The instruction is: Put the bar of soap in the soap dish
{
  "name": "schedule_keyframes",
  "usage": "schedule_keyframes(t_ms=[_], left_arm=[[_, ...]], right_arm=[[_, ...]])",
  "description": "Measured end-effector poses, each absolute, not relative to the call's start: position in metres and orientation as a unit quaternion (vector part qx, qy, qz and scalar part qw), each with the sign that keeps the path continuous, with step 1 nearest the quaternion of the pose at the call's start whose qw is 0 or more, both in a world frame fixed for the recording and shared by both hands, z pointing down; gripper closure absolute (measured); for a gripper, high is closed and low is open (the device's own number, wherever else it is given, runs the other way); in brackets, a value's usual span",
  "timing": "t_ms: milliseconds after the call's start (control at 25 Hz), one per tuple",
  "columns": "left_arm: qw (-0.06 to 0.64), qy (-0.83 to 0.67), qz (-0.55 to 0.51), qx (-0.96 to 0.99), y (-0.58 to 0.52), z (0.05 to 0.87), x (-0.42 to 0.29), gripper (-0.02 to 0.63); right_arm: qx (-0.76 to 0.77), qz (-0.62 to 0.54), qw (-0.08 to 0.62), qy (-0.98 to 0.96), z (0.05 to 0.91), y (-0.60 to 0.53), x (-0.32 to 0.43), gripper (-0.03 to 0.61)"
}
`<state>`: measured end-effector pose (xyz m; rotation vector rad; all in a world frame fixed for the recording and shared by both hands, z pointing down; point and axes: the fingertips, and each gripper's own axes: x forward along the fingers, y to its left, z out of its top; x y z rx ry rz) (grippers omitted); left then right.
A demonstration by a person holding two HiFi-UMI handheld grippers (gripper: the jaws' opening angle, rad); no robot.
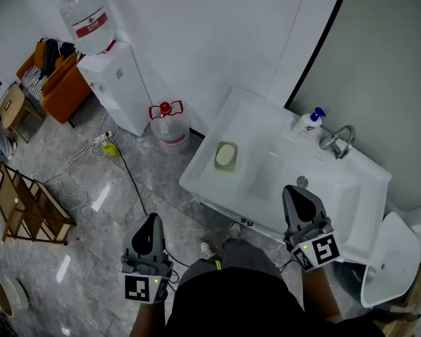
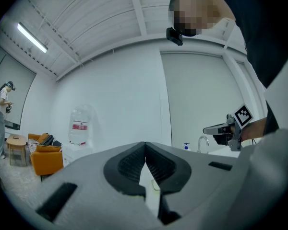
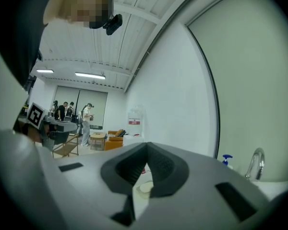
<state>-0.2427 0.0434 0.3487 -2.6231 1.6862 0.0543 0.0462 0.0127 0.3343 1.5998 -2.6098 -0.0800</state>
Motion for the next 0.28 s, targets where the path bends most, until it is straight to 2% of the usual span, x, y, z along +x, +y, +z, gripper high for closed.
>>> schedule_keyframes(t_ms=[280], left_arm=[[0.014, 0.543, 0.026, -0.839, 0.0455, 0.3448, -0.2466, 0.594]], right_arm=[[0.515, -0.032, 0.041, -0.856, 0.3315, 0.0142, 0.0388, 0.566]])
